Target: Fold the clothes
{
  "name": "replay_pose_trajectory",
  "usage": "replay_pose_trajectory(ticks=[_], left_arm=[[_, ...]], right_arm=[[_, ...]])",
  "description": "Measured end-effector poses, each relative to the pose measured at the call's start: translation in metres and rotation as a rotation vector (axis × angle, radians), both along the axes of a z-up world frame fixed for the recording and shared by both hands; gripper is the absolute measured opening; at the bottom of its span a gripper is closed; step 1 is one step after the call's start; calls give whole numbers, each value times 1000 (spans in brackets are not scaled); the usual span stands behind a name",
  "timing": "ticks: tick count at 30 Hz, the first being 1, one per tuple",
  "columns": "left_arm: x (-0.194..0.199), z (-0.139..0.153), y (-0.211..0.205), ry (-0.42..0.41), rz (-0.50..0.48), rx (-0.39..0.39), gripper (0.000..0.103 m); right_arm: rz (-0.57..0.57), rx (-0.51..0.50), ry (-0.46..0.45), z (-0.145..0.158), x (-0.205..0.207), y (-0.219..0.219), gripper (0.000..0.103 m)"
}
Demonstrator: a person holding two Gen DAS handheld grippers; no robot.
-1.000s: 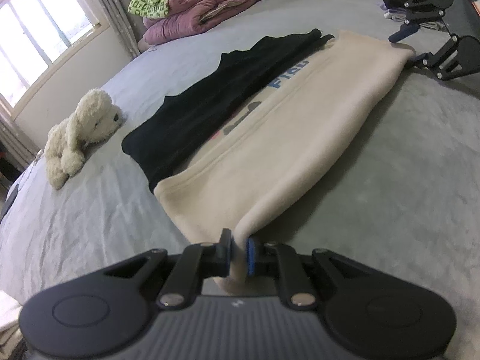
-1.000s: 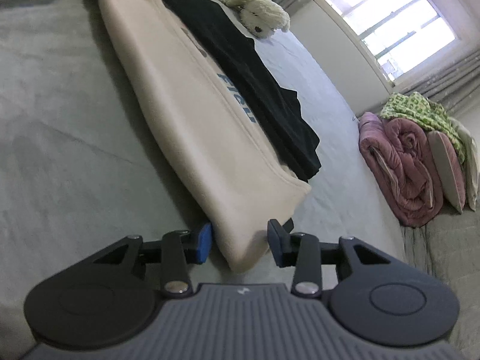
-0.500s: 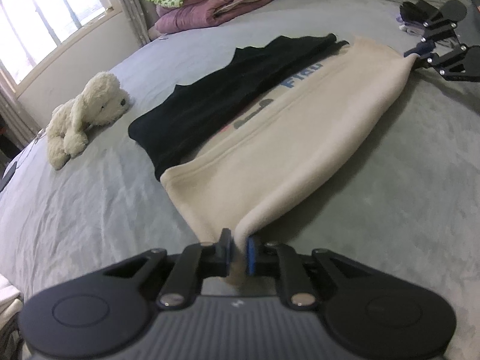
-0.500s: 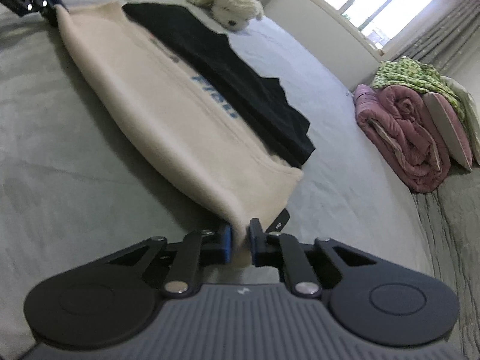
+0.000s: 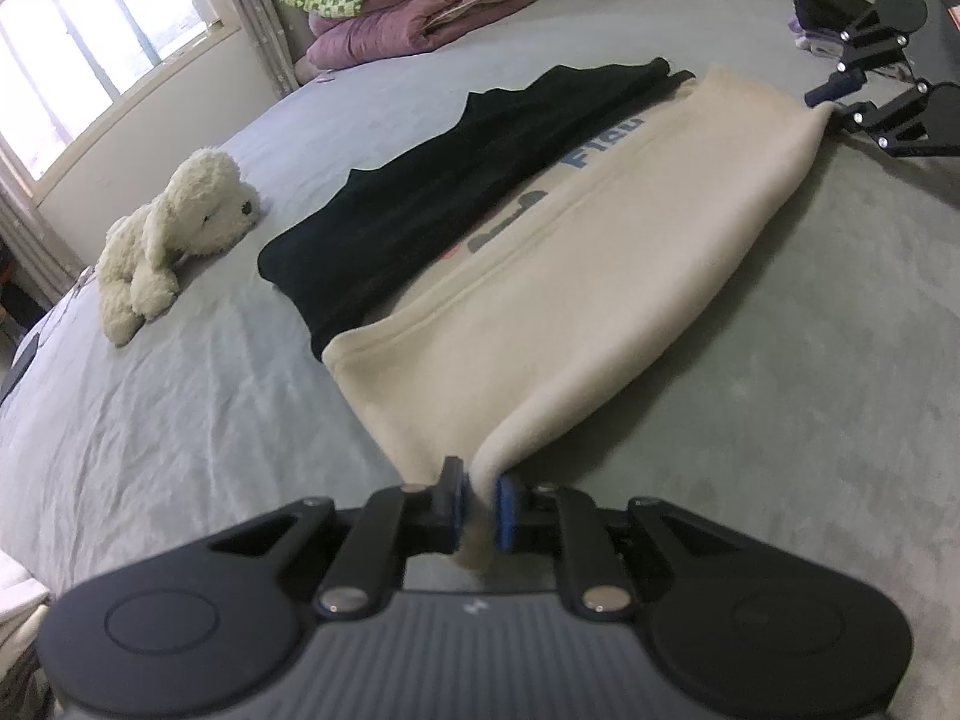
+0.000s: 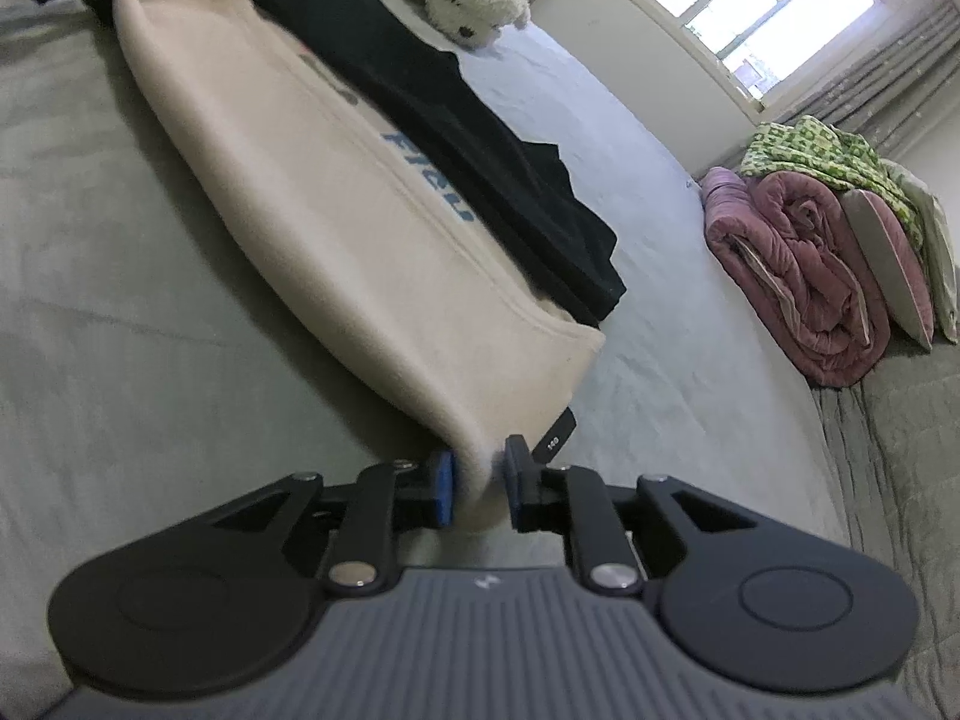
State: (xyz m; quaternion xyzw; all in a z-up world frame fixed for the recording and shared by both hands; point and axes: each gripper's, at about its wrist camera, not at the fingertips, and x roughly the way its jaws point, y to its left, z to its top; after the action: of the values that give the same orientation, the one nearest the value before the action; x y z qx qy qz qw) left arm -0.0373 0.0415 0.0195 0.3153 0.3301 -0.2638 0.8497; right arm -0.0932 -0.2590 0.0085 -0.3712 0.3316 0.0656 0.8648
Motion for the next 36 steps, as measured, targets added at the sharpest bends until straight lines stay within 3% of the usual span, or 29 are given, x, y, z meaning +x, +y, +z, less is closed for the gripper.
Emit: replay_pose_trajectory(ticks=[4,10,15,23,36], left_arm=[[-1,-1,-1,-8,-7,10,15],[-2,4,-1,-22,7,-9,10],[1,17,4,-47,44,-61,10],[3,21,5,-45,64,-80,8],[2,10,0,-20,56,-46,8]], right_arm=[[10,-26,-2,-4,-2,2,17],[2,5,-29,4,-4,0,9],[-7,15,-83,14,-5,-1,9],[-27,75,-118,27,-4,-4,9],[5,0,-29,5,-3,4,13]])
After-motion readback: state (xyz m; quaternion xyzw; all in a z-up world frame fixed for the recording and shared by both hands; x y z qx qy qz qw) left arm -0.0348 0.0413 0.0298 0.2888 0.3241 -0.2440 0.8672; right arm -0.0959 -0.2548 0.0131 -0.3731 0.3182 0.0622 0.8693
